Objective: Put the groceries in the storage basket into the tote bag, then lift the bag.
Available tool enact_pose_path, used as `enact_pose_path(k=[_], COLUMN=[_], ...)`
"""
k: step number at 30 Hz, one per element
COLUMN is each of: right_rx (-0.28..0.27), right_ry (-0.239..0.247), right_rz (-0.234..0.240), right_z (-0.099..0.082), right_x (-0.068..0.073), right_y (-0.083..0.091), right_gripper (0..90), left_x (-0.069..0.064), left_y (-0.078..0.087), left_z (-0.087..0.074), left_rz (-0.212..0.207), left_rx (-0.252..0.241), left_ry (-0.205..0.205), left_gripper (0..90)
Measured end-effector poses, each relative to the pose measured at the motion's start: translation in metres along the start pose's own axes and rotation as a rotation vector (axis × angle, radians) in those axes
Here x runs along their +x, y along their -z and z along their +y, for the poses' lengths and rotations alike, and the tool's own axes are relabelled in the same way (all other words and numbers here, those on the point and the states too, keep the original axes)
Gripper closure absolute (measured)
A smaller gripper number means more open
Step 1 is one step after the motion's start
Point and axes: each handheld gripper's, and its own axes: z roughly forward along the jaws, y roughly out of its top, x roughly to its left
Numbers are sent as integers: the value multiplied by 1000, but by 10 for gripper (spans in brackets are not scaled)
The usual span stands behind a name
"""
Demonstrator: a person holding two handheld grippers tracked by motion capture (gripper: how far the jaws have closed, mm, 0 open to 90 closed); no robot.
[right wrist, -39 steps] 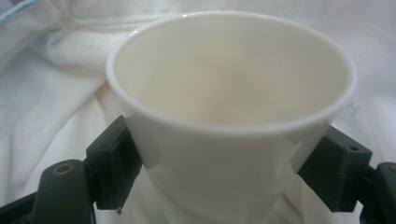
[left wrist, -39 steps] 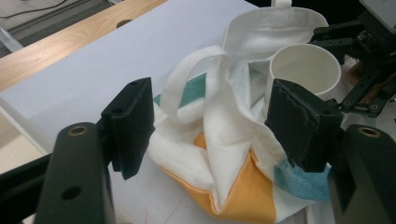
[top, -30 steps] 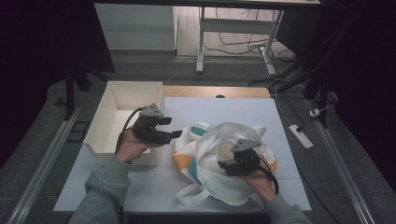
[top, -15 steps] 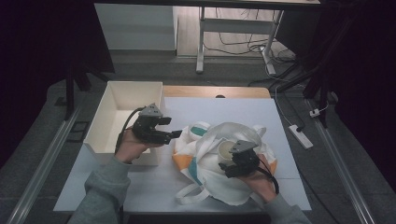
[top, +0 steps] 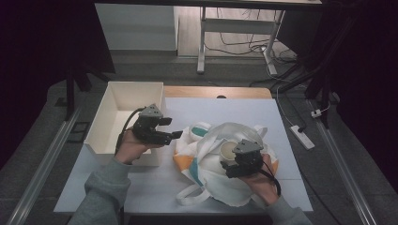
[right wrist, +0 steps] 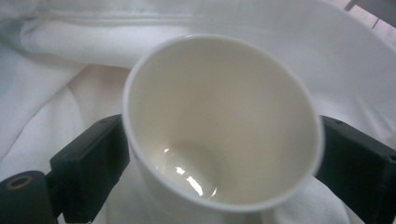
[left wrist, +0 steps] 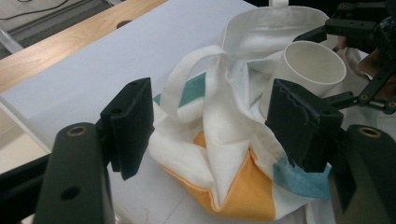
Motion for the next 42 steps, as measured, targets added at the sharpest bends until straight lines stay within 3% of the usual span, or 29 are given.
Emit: enact_pose_path(k=[16, 21, 26, 34, 42], right_rx=[-119, -170, -191, -193, -151], right_ry=[-46, -94, -136, -167, -162], right_rz=[21, 68, 64, 76, 88], right_z=[8, 10, 6, 0, -5], right_x=[-4, -15, -31, -53, -61], right_y=[34, 47, 57, 66, 67], right_gripper=[71, 91, 132, 202, 207], left_x=[-1, -1, -2, -4, -11], left_y=[-1, -1, -3, -6, -9], left_z=[0, 0, 0, 0, 0], left_rz=[-5, -6, -9, -12, -22], left_rx=[5, 10, 14, 21, 32], left_ry=[-6, -6, -7, -11, -27], left_gripper=[319, 319, 319, 318, 314])
